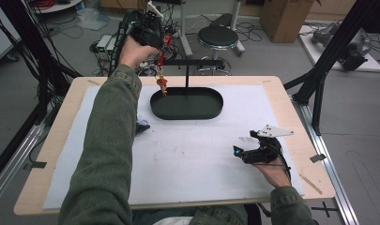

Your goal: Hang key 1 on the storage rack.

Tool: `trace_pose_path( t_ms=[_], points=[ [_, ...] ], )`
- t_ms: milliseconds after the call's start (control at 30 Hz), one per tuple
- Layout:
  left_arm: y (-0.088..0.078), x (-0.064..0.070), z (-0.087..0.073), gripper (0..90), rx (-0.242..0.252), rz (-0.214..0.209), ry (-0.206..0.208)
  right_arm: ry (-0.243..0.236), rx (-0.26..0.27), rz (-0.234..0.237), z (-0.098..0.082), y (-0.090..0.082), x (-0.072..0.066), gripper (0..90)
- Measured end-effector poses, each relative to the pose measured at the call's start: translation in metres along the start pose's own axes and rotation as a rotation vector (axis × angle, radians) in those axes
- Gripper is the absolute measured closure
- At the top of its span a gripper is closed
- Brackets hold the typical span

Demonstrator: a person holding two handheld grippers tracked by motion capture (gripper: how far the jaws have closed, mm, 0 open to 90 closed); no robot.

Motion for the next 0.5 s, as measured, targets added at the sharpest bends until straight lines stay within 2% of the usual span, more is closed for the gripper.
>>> trace_pose_path(
  t_ms=[67, 100, 167, 200, 267, 300, 333, 433, 467, 500],
  points=[
    [0.002, -0.001, 0.001, 75.1, 0.012, -0.010, -0.006, -0.007, -0.002, 0.001, 0.000, 0.002, 0.000, 0.5],
    [0.002, -0.001, 0.002, 75.1, 0.015, -0.001, -0.006, -0.007, -0.002, 0.001, 0.000, 0.002, 0.000, 0.5],
    [0.005, -0.004, 0.003, 75.1, 0.022, 0.016, -0.043, -0.008, -0.001, 0.001, 0.000, 0.002, 0.000, 0.5],
    [0.005, -0.004, 0.003, 75.2, 0.022, 0.016, -0.043, -0.008, -0.001, 0.001, 0.000, 0.002, 0.000, 0.5],
    [0.007, -0.009, 0.004, 75.2, 0.027, 0.045, -0.070, -0.007, 0.002, 0.004, 0.001, 0.002, 0.000, 0.5],
    [0.009, -0.011, 0.005, 75.1, 0.041, 0.036, -0.088, -0.006, -0.001, 0.005, 0.001, 0.002, 0.000, 0.5],
    [0.009, -0.011, 0.005, 75.1, 0.041, 0.036, -0.088, -0.006, -0.001, 0.005, 0.001, 0.002, 0.000, 0.5],
    [0.010, -0.013, 0.005, 74.6, 0.083, 0.024, -0.114, -0.014, -0.006, 0.013, 0.001, 0.005, -0.001, 0.5],
    [0.010, -0.014, 0.005, 70.3, 0.093, 0.026, -0.123, -0.015, -0.005, 0.014, 0.001, 0.006, -0.001, 0.5],
    [0.010, -0.015, 0.004, 56.2, 0.098, 0.035, -0.118, -0.015, -0.007, 0.014, 0.001, 0.006, -0.001, 0.5]
  ],
)
Point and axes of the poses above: each handheld gripper's, and its own axes: y roughly forward along the jaws, z roughly out of its top, x roughly to its right, the point moved 6 cm from there along y, roughly forward along the jaws, and after that the axes turned 11 degrees about -x, right-handed, at the moved point
